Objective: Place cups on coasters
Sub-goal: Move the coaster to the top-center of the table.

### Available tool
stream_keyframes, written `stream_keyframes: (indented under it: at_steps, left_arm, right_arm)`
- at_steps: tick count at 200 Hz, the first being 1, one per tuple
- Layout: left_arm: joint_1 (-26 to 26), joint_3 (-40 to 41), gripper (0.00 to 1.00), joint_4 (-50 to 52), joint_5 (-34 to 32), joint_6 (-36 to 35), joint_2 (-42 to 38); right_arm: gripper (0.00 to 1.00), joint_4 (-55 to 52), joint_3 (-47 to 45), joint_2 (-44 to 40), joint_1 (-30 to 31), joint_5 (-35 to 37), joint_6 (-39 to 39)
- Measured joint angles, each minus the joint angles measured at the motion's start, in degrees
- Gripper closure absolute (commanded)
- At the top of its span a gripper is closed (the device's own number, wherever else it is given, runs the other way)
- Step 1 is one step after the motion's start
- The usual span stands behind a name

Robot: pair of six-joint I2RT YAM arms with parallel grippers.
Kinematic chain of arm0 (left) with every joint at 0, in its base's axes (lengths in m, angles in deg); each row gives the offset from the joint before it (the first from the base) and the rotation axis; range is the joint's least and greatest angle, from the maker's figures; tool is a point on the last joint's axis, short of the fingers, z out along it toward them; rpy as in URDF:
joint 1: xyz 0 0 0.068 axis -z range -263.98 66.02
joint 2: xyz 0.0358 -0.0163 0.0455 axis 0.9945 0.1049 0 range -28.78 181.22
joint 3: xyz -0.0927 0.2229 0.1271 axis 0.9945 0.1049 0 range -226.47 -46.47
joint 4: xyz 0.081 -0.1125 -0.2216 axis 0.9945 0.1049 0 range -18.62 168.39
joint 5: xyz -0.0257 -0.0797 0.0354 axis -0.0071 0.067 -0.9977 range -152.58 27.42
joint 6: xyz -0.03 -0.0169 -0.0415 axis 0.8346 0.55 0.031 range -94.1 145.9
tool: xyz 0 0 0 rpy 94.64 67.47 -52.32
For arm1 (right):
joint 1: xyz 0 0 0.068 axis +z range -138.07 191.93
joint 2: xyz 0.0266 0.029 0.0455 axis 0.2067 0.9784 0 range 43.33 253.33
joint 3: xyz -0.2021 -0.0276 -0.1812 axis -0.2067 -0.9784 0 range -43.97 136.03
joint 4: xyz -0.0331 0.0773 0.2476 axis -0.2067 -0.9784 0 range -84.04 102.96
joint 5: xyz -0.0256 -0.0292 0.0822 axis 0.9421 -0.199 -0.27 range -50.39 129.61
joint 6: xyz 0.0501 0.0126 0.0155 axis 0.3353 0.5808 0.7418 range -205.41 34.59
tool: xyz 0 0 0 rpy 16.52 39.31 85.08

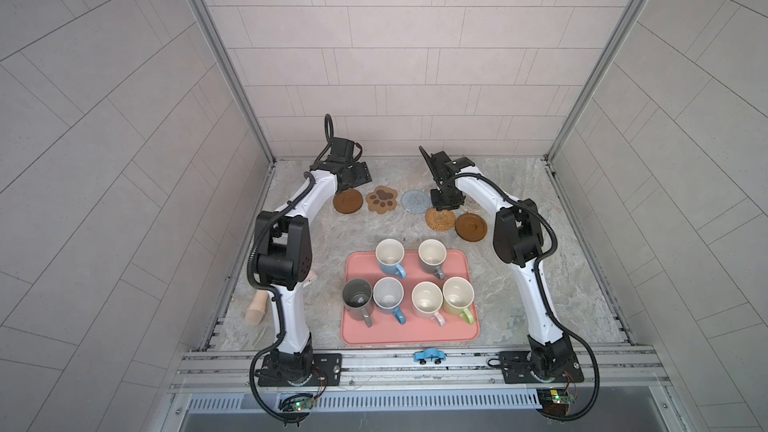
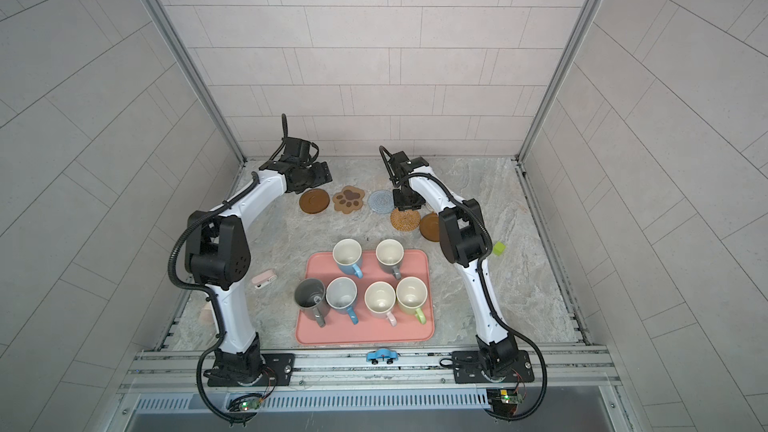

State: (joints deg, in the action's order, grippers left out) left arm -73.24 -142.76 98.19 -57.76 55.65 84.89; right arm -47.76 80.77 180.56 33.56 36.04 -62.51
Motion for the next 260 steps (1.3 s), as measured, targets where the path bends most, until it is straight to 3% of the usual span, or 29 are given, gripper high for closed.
stream_keyframes:
  at_steps: [43, 202, 260]
  left_arm:
    - [0.0, 0.0, 0.15, 0.0, -0.1, 0.0, 0.0]
    - [0.0, 0.0, 0.14, 0.0, -0.1, 0.0, 0.0]
    - [0.0, 0.0, 0.14, 0.0, 0.0, 0.0, 0.0]
  right_arm:
    - [0.72, -0.2, 0.1, 0.1, 1.2, -1.2, 0.1]
    - [0.73, -6.8, 5.7, 6.4, 0.2, 11.1, 4.4]
    - [0.72, -7.0, 8.7, 8.1, -1.1, 11.5, 5.7]
